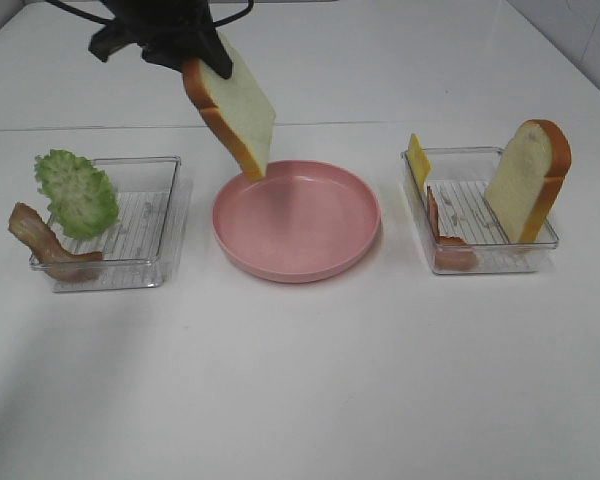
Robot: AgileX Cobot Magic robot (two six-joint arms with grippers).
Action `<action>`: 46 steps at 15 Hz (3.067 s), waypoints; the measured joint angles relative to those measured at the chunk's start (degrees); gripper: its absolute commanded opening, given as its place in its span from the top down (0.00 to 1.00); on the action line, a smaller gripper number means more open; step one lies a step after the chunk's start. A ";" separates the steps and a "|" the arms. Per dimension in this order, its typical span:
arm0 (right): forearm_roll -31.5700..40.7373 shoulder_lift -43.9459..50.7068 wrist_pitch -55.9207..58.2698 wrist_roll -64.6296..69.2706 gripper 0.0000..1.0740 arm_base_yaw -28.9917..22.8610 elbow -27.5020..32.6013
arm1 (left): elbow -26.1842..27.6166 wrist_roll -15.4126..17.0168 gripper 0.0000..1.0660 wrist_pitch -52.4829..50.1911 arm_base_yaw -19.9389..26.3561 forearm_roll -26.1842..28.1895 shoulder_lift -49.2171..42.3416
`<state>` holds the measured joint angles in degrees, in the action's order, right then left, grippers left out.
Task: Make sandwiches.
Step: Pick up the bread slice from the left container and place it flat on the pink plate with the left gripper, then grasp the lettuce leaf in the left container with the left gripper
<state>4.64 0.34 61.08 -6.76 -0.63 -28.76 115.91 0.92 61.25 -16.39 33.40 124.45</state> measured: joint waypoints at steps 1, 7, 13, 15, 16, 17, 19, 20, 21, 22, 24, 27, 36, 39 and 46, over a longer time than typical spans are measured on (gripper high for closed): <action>0.00 0.00 0.00 0.00 0.29 0.00 0.00 | 0.00 -1.55 1.00 -0.29 0.00 1.95 0.92; 0.00 0.00 0.00 0.00 0.29 0.00 0.00 | 0.00 -12.83 1.00 -4.53 0.00 23.03 12.95; 0.00 0.00 0.00 0.00 0.29 0.00 0.00 | 0.00 -13.64 1.00 -5.04 0.00 26.41 19.25; 0.00 0.00 0.00 0.00 0.29 0.00 0.00 | 0.00 -13.64 0.81 -5.33 0.00 26.41 19.31; 0.00 0.00 0.00 0.00 0.29 0.00 0.00 | 0.00 -13.64 0.64 -5.33 -0.06 26.41 19.31; 0.00 0.00 0.00 0.00 0.29 0.00 0.00 | 0.00 -13.64 0.53 -5.33 -0.06 26.41 19.31; 0.00 0.00 0.00 0.00 0.29 0.00 0.00 | 0.06 -14.73 0.20 -4.30 -0.23 26.30 19.31; 0.00 0.00 0.00 0.00 0.29 0.00 0.00 | 0.57 -15.70 0.20 -3.55 -0.23 25.10 19.31; 0.00 0.00 0.00 0.00 0.29 0.00 0.00 | 1.89 -16.27 0.20 -2.81 -0.40 22.75 19.31; 0.00 0.00 0.00 0.00 0.29 0.00 0.00 | 3.84 -16.16 0.20 -2.35 -0.74 18.28 19.31; 0.00 0.00 0.00 0.00 0.29 0.00 0.00 | 8.19 -12.83 0.20 -0.97 -2.41 8.08 19.31; 0.00 0.00 0.00 0.00 0.29 0.00 0.00 | 16.79 -1.55 0.20 4.13 -6.30 -11.46 19.31; 0.06 0.00 0.00 0.00 0.29 0.00 0.00 | 28.76 11.52 0.25 8.31 -5.61 -26.07 15.01; 0.06 0.00 0.00 0.00 0.29 0.00 0.00 | 24.29 11.69 0.27 8.31 -1.89 -26.87 10.08; 0.06 0.00 0.00 0.00 0.29 0.00 0.00 | 4.81 11.69 0.27 8.42 7.73 -29.22 -2.81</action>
<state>4.70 0.34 61.08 -6.76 -0.63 -28.76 120.72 12.61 69.67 -8.65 4.18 121.64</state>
